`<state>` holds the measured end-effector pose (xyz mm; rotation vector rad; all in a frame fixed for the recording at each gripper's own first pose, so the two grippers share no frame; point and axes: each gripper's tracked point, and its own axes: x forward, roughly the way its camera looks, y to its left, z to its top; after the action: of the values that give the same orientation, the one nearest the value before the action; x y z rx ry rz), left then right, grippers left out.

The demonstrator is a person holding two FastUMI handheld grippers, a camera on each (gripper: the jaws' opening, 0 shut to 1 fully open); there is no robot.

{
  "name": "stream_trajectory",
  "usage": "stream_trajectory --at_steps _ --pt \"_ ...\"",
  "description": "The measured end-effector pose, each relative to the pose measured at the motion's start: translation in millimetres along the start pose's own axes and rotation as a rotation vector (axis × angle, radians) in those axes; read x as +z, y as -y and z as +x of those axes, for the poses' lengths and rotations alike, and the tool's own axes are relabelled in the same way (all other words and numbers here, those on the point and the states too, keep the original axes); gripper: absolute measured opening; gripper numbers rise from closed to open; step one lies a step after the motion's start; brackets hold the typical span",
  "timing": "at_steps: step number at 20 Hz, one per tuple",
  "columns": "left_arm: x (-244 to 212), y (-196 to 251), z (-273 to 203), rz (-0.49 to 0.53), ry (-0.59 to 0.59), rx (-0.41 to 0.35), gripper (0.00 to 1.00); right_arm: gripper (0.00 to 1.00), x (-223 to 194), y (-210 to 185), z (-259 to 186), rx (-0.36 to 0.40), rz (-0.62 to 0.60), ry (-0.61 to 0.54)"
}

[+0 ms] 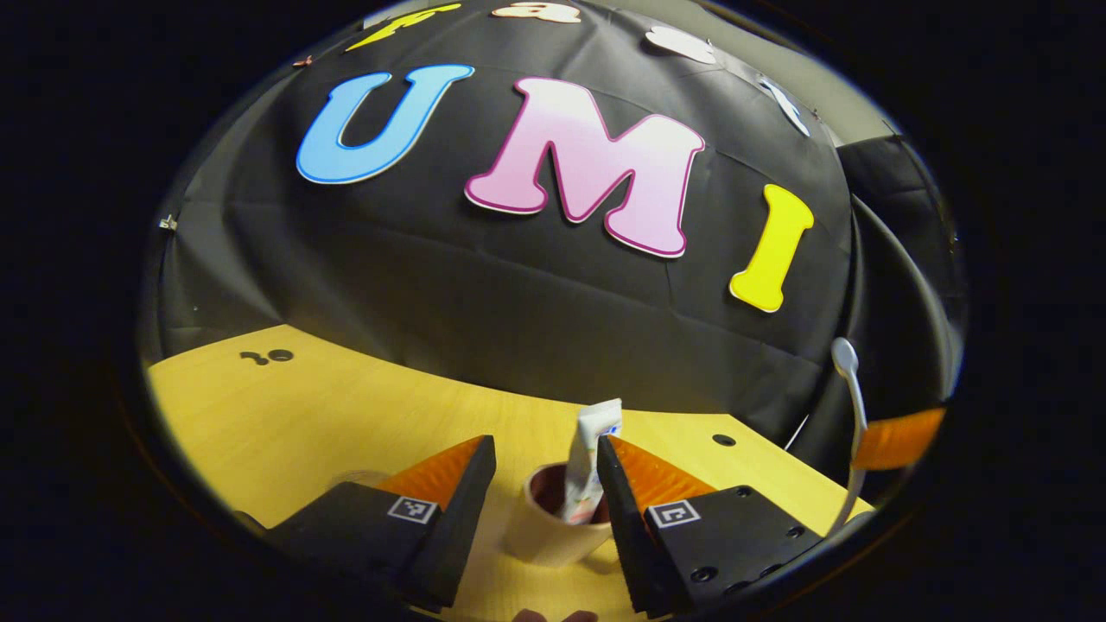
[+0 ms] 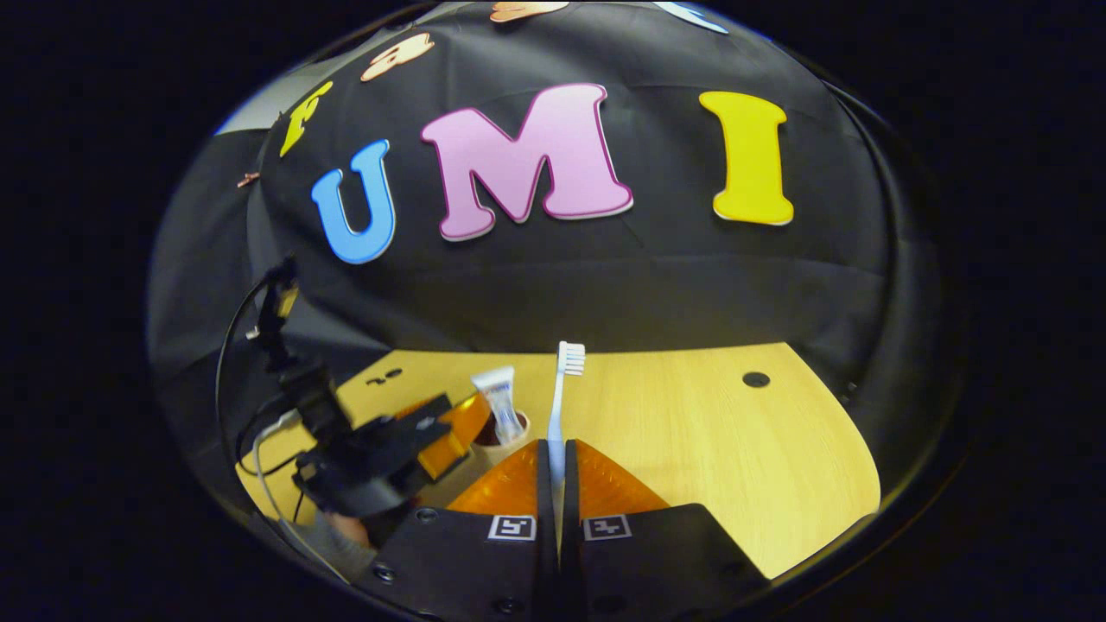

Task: Put the toothbrush and toothpaste on the desktop into the cup, then pick up the cup and place it on the coaster on the desktop.

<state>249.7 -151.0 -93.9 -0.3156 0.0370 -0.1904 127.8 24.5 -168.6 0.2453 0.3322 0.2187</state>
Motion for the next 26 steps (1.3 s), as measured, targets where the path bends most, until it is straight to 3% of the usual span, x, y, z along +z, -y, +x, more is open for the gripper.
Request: stream_trajectory --at_steps 7,10,17,21,23,24,26 --pt "-32 -60 -118 0.018 -0.157 0.072 0.74 0.05 33 -25 71 0.054 0.076 0.158" --pt "-48 -79 -154 0.014 -0.212 0.100 0.75 0.05 42 -39 89 0.099 0.057 0.235" --pt "-65 -92 -179 -0.006 -0.236 0.120 0.74 0.05 23 -84 121 0.274 -0.189 0.302" --pt "-65 -90 -179 -0.021 -0.226 0.120 0.75 0.05 -12 -99 132 0.319 -0.323 0.260" --pt "-68 -89 -178 -0.028 -0.228 0.116 0.75 0.10 -19 -99 136 0.320 -0.381 0.258" --pt "-68 -90 -178 -0.030 -0.228 0.118 0.75 0.05 -18 -98 139 0.308 -0.410 0.270" --pt "-69 -92 -178 -0.037 -0.226 0.123 0.75 0.06 -18 -96 139 0.293 -0.463 0.285"
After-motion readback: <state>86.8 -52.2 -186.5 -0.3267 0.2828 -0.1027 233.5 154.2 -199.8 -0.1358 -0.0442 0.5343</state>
